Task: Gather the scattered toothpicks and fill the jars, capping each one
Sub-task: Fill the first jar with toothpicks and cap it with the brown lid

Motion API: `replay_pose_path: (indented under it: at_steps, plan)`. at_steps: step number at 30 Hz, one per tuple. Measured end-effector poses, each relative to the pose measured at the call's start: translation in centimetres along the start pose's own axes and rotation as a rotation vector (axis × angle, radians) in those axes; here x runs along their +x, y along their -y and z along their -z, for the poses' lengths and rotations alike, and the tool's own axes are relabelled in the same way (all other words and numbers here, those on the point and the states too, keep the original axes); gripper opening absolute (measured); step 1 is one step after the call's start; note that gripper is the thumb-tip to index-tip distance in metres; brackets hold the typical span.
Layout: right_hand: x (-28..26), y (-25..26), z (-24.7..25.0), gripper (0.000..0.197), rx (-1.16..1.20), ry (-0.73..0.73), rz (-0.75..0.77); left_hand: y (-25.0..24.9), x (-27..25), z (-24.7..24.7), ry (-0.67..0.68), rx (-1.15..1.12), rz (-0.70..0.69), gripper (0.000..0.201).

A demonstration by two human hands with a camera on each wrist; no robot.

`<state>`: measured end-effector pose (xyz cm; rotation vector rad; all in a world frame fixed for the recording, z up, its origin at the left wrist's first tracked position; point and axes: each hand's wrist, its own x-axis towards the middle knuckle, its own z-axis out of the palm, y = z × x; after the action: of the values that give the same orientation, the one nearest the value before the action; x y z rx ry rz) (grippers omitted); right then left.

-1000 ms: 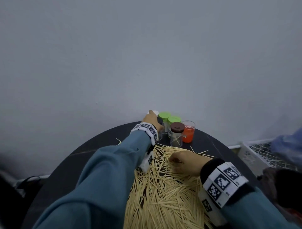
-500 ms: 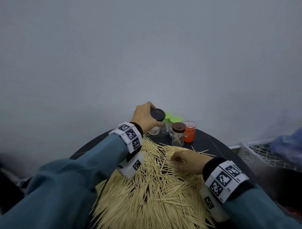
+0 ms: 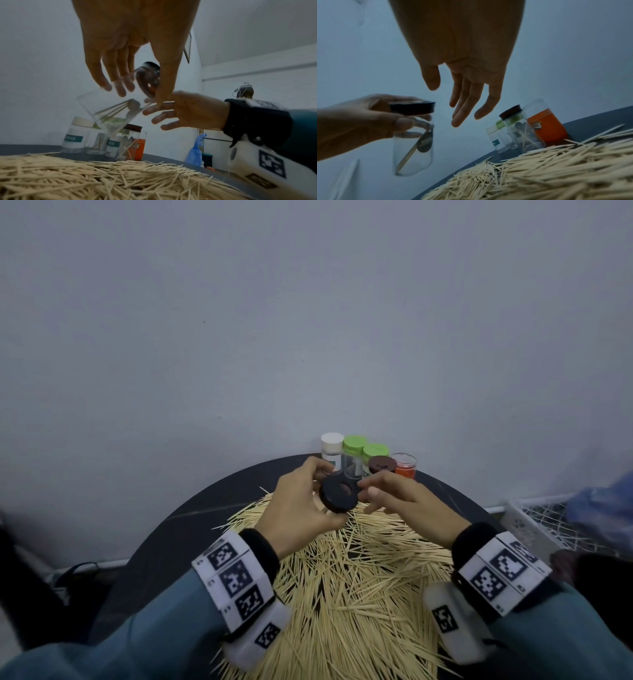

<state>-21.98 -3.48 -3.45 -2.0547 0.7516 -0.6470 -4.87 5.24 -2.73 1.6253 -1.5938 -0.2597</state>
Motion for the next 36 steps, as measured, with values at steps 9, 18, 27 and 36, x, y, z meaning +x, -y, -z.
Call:
replay_pose_path:
  at_steps: [9, 18, 27, 36]
  plan:
    - [-1.3, 1.8, -2.2, 0.050, 0.042, -0.009, 0.074, -0.8, -0.9, 0.1, 0.048, 0.046, -0.062, 0.061]
    - [-1.2, 1.2, -2.4, 0.030, 0.082, -0.128, 0.124, -0.4, -1.1, -0.1, 0.031, 0.070, -0.132, 0.042]
    - [-0.9, 1.0, -2.0, 0.040, -0.041, -0.092, 0.193, 0.1, -0.9, -0.3, 0.067, -0.006, -0.114, 0.048]
    - [-0.9, 1.1, -1.5, 0.046, -0.096, 0.045, 0.141, 0.4, -0.9, -0.4, 0.114, 0.010, -0.086, 0.053]
